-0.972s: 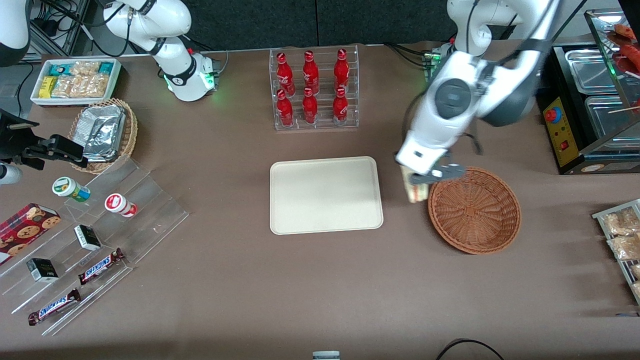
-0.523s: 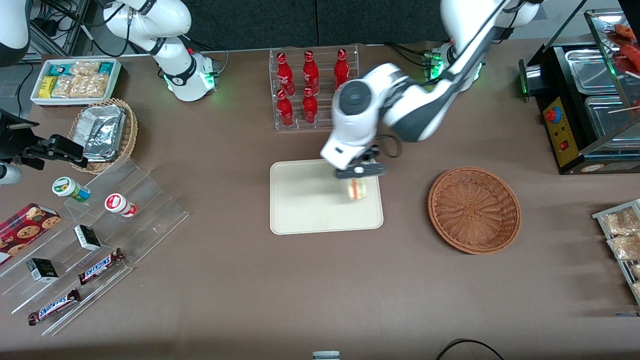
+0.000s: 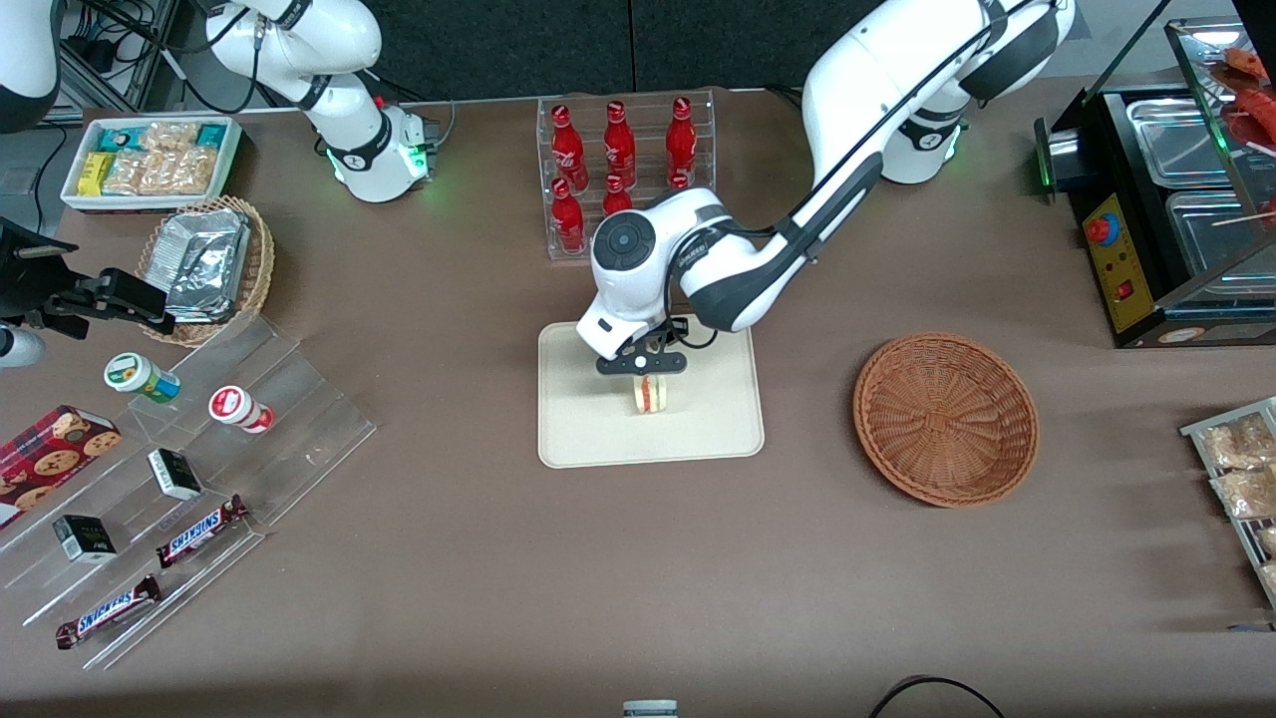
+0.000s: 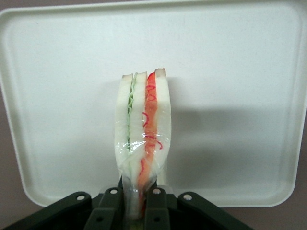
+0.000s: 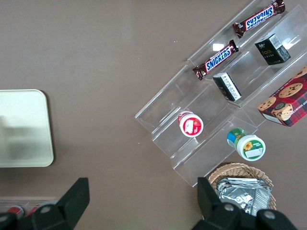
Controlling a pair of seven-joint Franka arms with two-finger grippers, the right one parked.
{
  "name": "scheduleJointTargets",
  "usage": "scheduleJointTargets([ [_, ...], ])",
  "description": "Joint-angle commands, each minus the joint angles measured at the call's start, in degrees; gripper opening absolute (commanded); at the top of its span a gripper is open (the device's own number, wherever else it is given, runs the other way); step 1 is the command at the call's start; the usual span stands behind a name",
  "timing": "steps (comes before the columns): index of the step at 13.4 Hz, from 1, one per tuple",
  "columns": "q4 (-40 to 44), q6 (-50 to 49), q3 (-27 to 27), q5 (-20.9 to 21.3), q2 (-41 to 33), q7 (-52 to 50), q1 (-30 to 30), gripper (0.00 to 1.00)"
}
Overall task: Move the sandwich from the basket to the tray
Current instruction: 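Lower the sandwich onto the tray and open the left gripper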
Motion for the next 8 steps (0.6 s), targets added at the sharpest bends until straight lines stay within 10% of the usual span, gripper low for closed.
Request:
scheduleJointTargets([
  [1, 1.8, 1.9, 1.2, 1.4, 1.7, -0.8, -1.7, 0.0],
  [6, 1.8, 2.8, 1.6, 1.4, 3.2, -0.7, -2.0, 0.0],
  [7, 1.8, 2.8, 1.6, 1.4, 3.5, -0.7, -2.0, 0.12],
  [8, 1.8, 2.8, 1.6, 1.4, 3.5, -0.6, -1.9, 0.51],
])
